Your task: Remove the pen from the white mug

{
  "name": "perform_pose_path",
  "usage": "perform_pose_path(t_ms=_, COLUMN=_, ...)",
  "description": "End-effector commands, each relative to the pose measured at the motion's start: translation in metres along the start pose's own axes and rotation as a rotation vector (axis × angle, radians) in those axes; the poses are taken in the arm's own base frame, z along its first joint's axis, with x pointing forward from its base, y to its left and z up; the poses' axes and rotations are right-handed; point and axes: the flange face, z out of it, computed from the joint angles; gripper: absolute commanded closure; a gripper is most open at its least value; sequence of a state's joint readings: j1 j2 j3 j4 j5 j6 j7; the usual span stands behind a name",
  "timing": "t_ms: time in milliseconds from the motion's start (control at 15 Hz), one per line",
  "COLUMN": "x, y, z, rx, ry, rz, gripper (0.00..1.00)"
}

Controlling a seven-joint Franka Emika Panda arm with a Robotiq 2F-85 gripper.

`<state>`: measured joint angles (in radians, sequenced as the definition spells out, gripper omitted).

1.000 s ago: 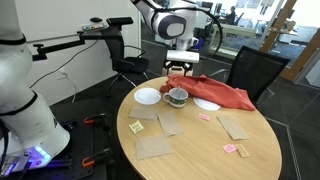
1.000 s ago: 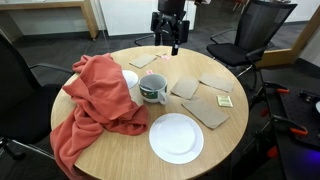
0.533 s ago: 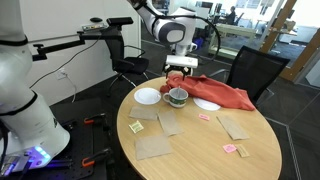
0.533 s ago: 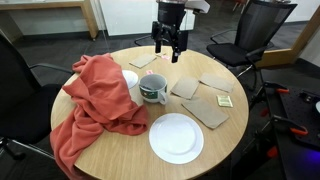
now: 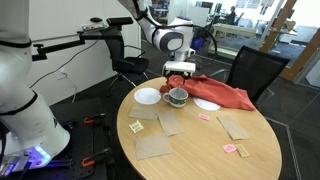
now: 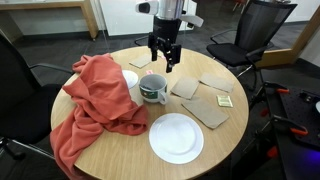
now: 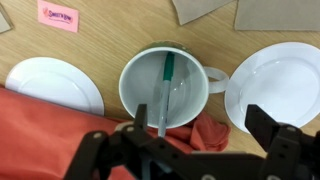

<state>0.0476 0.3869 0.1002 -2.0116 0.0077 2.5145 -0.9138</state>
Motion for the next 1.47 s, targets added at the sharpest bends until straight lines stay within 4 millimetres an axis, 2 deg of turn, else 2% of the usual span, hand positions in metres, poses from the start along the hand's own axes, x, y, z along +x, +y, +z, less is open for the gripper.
perform_pose_path(t_ms=0, x=0.014, y=0.007, z=0.011, rx=-0.013, ry=0.001, rz=0.01, gripper=0.12)
perform_pose_path(t_ms=200, x=0.017, y=0.011, z=0.019, rx=-0.007, ry=0.003, rz=0.012, gripper=0.25)
perform_pose_path(t_ms=333, x=0.019, y=0.015, z=0.025, rx=-0.002, ry=0.002, rz=0.017, gripper=0.25)
perform_pose_path(t_ms=533, x=0.02, y=0.02, z=0.033, rx=0.004, ry=0.005, rz=0.022, gripper=0.36)
perform_pose_path(t_ms=600, x=0.02, y=0.022, z=0.037, rx=0.007, ry=0.004, rz=0.023, gripper=0.34)
perform_pose_path(t_ms=1200, x=0.016, y=0.032, z=0.066, rx=0.025, ry=0.002, rz=0.049, gripper=0.45)
perform_pose_path(t_ms=1400, x=0.016, y=0.034, z=0.073, rx=0.028, ry=0.005, rz=0.057, gripper=0.45)
